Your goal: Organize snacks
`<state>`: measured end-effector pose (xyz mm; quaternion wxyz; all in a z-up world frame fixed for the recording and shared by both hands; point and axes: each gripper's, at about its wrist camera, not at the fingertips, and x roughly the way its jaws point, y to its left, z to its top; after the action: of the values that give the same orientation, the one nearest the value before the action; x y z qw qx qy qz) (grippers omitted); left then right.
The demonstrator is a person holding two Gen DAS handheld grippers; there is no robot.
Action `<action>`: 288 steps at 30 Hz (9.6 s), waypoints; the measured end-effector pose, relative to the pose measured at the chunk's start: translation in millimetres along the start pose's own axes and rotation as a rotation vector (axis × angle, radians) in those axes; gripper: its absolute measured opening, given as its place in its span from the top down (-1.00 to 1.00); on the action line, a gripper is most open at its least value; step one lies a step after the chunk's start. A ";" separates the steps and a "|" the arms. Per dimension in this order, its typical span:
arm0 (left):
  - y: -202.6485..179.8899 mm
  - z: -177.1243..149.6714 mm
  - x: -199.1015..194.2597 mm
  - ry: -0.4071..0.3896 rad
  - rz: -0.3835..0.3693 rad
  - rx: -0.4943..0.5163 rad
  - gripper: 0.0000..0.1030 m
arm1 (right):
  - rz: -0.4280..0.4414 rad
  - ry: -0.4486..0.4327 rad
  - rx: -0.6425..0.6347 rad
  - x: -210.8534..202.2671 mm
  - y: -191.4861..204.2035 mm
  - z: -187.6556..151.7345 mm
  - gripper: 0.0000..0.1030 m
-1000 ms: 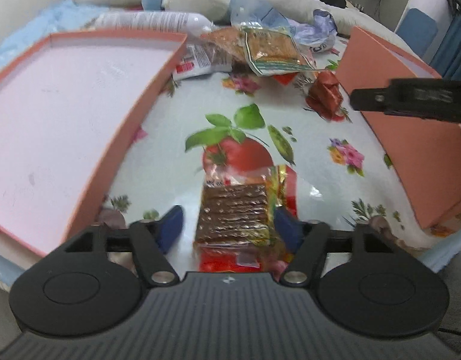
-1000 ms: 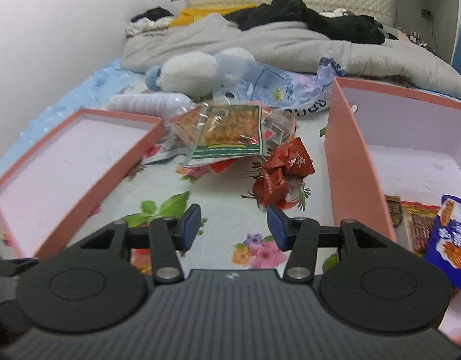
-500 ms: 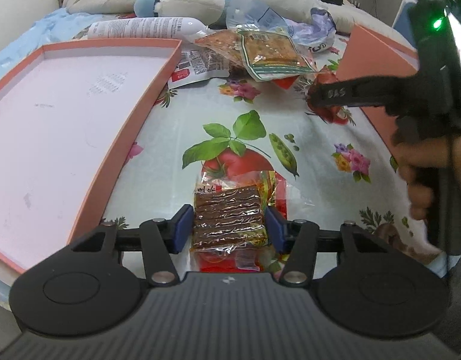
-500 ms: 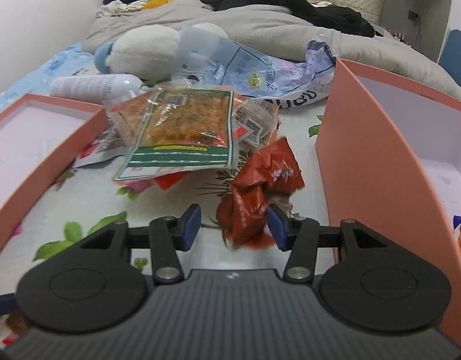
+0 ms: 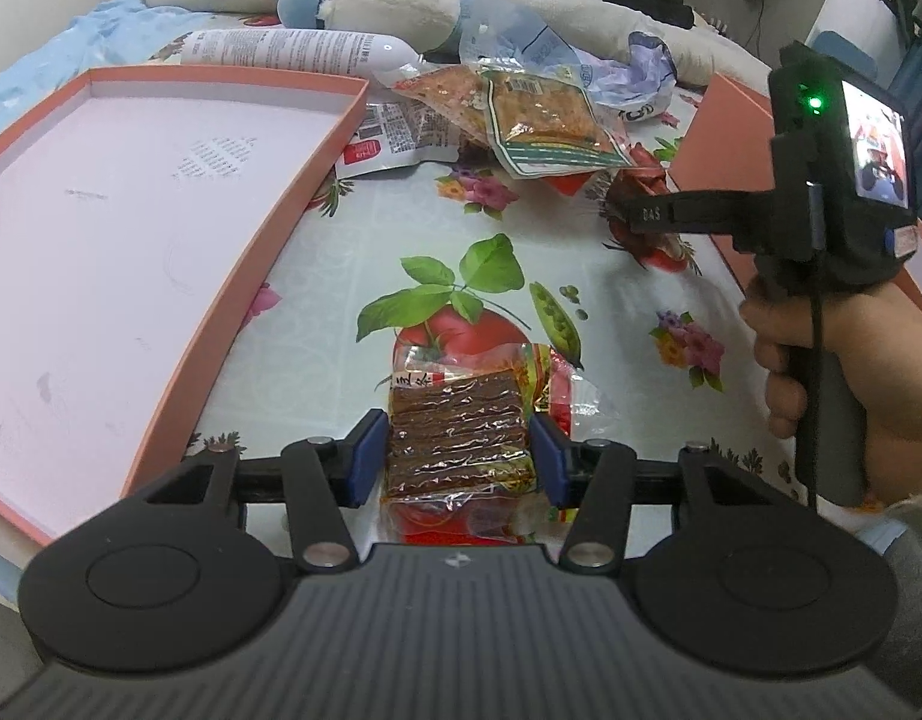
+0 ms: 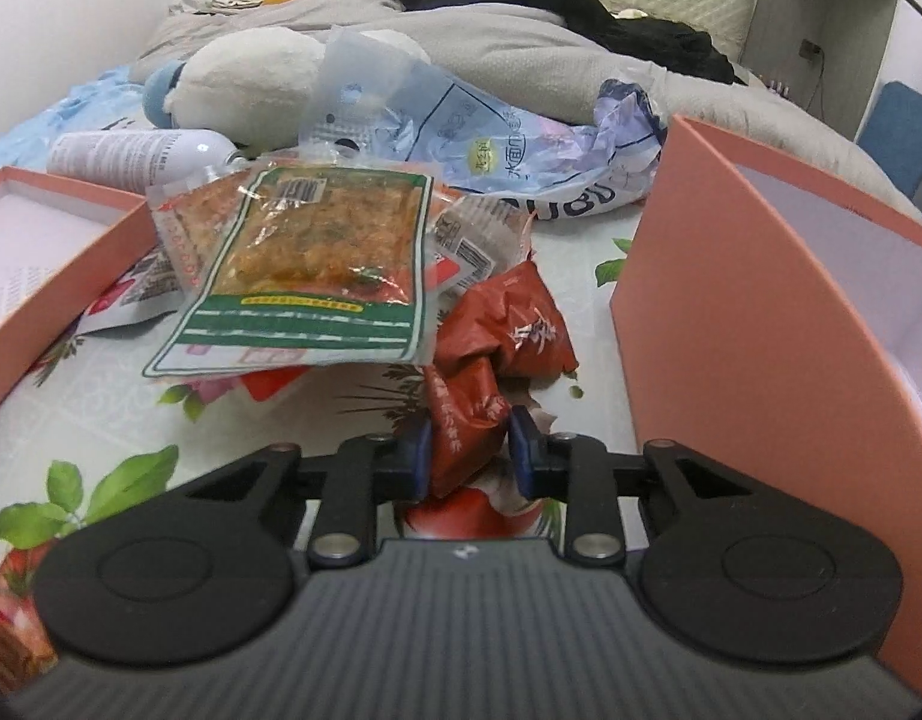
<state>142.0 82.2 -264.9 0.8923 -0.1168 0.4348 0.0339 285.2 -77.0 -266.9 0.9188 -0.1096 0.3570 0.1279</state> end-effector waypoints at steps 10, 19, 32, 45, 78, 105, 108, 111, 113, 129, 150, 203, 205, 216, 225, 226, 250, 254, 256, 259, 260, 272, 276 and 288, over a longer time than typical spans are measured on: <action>2.8 -4.8 -17.8 -0.026 0.022 -0.046 -0.11 | 0.067 0.018 -0.027 -36.9 9.5 -21.1 0.50; -0.6 -7.0 -36.2 -0.050 0.012 -0.075 -0.11 | 0.151 0.052 -0.044 -85.5 9.2 -48.6 0.51; -17.2 -5.0 -71.6 -0.087 -0.009 -0.064 -0.11 | 0.193 -0.032 -0.041 -172.7 -1.1 -62.5 0.51; -43.6 9.5 -125.3 -0.168 -0.044 -0.044 -0.11 | 0.187 -0.135 0.037 -235.6 -24.4 -59.3 0.51; -202.9 66.9 -113.9 -0.212 -0.347 0.178 -0.11 | -0.106 -0.190 0.255 -263.6 -173.2 -77.4 0.51; -314.2 160.7 35.8 0.125 -0.362 0.266 -0.11 | -0.058 0.080 0.223 -143.8 -278.9 -27.9 0.50; -314.0 161.3 31.8 0.120 -0.363 0.275 -0.12 | -0.071 0.081 0.239 -145.7 -284.6 -29.0 0.47; -310.1 163.3 29.4 0.104 -0.376 0.267 -0.21 | -0.068 0.085 0.276 -146.8 -291.7 -31.0 0.31; -307.1 164.4 27.4 0.086 -0.369 0.266 -0.29 | -0.062 0.079 0.282 -148.0 -293.4 -32.2 0.15; -271.6 145.4 -23.4 -0.040 -0.355 0.285 -0.31 | -0.078 -0.092 0.320 -192.6 -262.0 -38.1 0.13; -173.8 84.3 -104.0 -0.275 -0.271 0.166 -0.32 | 0.016 -0.210 0.335 -239.4 -186.7 -65.3 0.13; 42.8 93.6 45.4 -0.148 -0.229 -0.486 0.12 | 0.437 -0.103 0.430 -117.8 -32.4 0.1 -0.19; 46.2 99.8 63.3 -0.119 -0.227 -0.514 0.33 | 0.426 -0.050 0.491 -97.0 -33.1 6.0 -0.19; 63.8 120.3 117.5 -0.039 -0.280 -0.616 0.58 | 0.370 0.104 0.750 -15.2 -31.4 20.3 0.02; 75.2 122.1 138.0 -0.005 -0.324 -0.741 0.33 | 0.249 0.117 0.680 1.8 -37.1 35.7 0.92; 75.5 121.8 139.3 -0.009 -0.334 -0.755 0.32 | 0.250 0.106 0.673 -0.1 -39.3 38.1 0.94; 75.7 112.4 153.7 -0.066 -0.535 -0.834 0.05 | 0.165 -0.034 0.614 -36.2 -67.7 63.4 0.95; 60.2 117.5 164.6 -0.024 -0.518 -0.783 0.33 | 0.159 -0.042 0.596 -37.9 -68.1 64.9 0.95; 56.9 118.7 167.2 -0.004 -0.517 -0.795 0.69 | 0.164 -0.044 0.600 -42.9 -69.9 66.6 0.95; 52.5 122.7 163.0 -0.017 -0.533 -0.789 0.95 | 0.148 -0.052 0.595 -50.4 -70.9 68.5 0.95; 51.8 124.1 159.4 -0.025 -0.534 -0.776 0.98 | 0.143 -0.055 0.596 -52.3 -71.6 68.4 0.95; 49.8 104.2 128.8 -0.008 -0.514 -0.675 1.00 | 0.149 -0.095 0.538 -78.4 -67.6 35.4 0.95; 50.0 94.2 102.1 -0.029 -0.517 -0.643 1.00 | 0.147 -0.122 0.490 -97.4 -60.5 21.8 0.95; 22.2 32.5 34.4 0.088 -0.414 -0.572 1.00 | 0.158 0.029 0.485 -164.4 -38.0 -50.3 0.95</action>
<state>184.7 110.1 -276.5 0.7918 -0.4490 0.4128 -0.0324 148.4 -153.3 -186.6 0.9000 0.1405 0.3981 0.1083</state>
